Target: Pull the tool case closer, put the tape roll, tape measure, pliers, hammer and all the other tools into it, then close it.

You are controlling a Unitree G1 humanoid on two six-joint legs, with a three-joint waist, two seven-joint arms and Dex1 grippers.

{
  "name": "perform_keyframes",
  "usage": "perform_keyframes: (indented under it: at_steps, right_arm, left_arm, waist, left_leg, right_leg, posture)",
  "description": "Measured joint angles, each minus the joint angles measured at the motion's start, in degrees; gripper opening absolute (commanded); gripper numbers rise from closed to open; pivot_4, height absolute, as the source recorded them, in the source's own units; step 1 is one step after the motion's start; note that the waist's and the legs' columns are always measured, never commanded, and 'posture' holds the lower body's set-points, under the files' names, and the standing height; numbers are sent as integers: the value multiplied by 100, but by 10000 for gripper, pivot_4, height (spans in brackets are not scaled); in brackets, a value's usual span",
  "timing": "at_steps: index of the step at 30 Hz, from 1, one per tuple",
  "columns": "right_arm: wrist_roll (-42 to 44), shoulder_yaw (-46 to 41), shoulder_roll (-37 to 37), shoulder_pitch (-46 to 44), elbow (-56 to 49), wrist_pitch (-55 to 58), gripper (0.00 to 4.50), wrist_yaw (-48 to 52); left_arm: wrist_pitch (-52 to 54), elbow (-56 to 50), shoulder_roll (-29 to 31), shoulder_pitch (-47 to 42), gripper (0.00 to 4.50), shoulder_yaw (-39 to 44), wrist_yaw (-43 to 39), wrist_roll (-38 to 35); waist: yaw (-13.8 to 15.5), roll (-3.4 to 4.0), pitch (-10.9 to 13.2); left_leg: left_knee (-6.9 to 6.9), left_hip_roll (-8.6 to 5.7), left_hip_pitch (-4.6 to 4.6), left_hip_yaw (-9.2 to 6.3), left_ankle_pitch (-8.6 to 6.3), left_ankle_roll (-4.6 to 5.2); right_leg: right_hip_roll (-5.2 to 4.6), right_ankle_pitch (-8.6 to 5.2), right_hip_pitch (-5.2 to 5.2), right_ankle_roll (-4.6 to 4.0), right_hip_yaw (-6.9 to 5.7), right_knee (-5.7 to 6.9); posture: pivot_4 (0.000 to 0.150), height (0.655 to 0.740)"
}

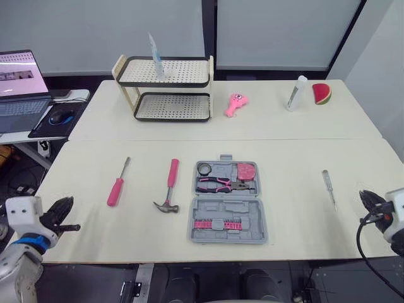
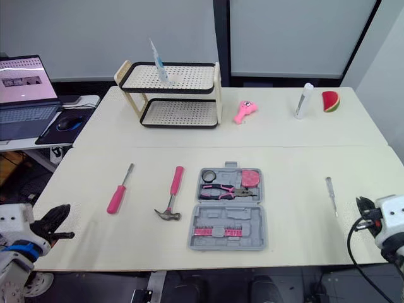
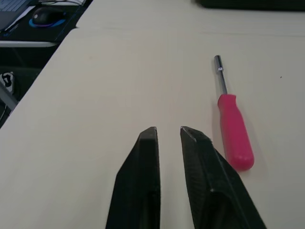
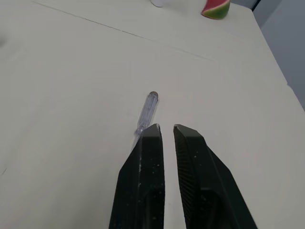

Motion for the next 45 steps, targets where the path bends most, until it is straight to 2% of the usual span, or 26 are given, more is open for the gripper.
perform_keyframes:
  at_steps: [9,12,15,19,23,30,37,39,45]
  right_arm:
    - [341,-7,83,515,64,46,28517,28]
    - [377,0,70,527,65,110,34689,28]
    - [401,3,63,530,62,176,44847,16]
    - [485,13,15,520,57,256,44847,8]
    - [501,46,-180,471,57,263,44847,99]
    - [565,252,-517,111,96,398,44847,146]
    - [594,669,-802,-548,134,943,44847,123]
    - [646,753,-810,-777,134,1332,44847,50]
    - [573,1143,-915,-1188,150,1703,44847,-84]
  left_arm:
    - [44,-18,-353,609,44904,18,33,-236]
    - [25,-42,-353,656,45000,-10,-11,-240]
    - [10,-149,-352,774,45000,-29,-108,-245]
    - [-46,-325,-248,1008,45000,-174,-476,-217]
    - [-256,-897,7,1199,45000,-655,-1103,-133]
    - [-271,-2074,515,940,45000,-1488,-1944,-155]
    - [-16,-2836,1029,66,45000,-2329,-2555,-382]
    - [269,-3015,1272,-328,45000,-2640,-2738,-537]
    - [897,-3237,1495,-1662,45000,-3326,-2935,-811]
  waist:
    - [1,-7,-10]
    - [2,-6,-11]
    - [2,-7,-12]
    - [2,-6,-13]
    - [17,-6,-14]
    - [10,-3,-15]
    - [7,0,-15]
    - [8,2,-12]
    - [6,3,-11]
  left_leg:
    - [-1,0,-2,0,0,0]
    - [-2,-1,-2,0,-1,0]
    - [-3,0,-3,1,-1,0]
    - [-4,0,-3,1,-1,0]
    - [-3,-2,-5,2,-1,0]
    - [-3,-4,-4,4,-1,0]
    - [-1,-3,-5,3,0,0]
    - [0,-2,-8,3,0,0]
    - [0,-1,-8,4,0,0]
  right_leg:
    - [-3,0,-1,-1,0,-3]
    - [-3,-1,-1,-1,0,-4]
    - [-3,-1,-1,-1,2,-5]
    - [-4,-1,-1,-1,1,-6]
    - [-8,-1,0,-1,1,-8]
    - [-7,-1,2,-1,1,-8]
    - [8,-1,4,-1,-1,-7]
    - [25,-1,3,-1,0,-7]
    - [35,-1,2,-1,-3,-7]
  posture:
    - [1500,7356]
    - [1500,7356]
    - [1500,7356]
    - [1500,7356]
    - [1500,7356]
    - [1500,7356]
    - [1500,7356]
    - [1500,7356]
    - [1500,7356]
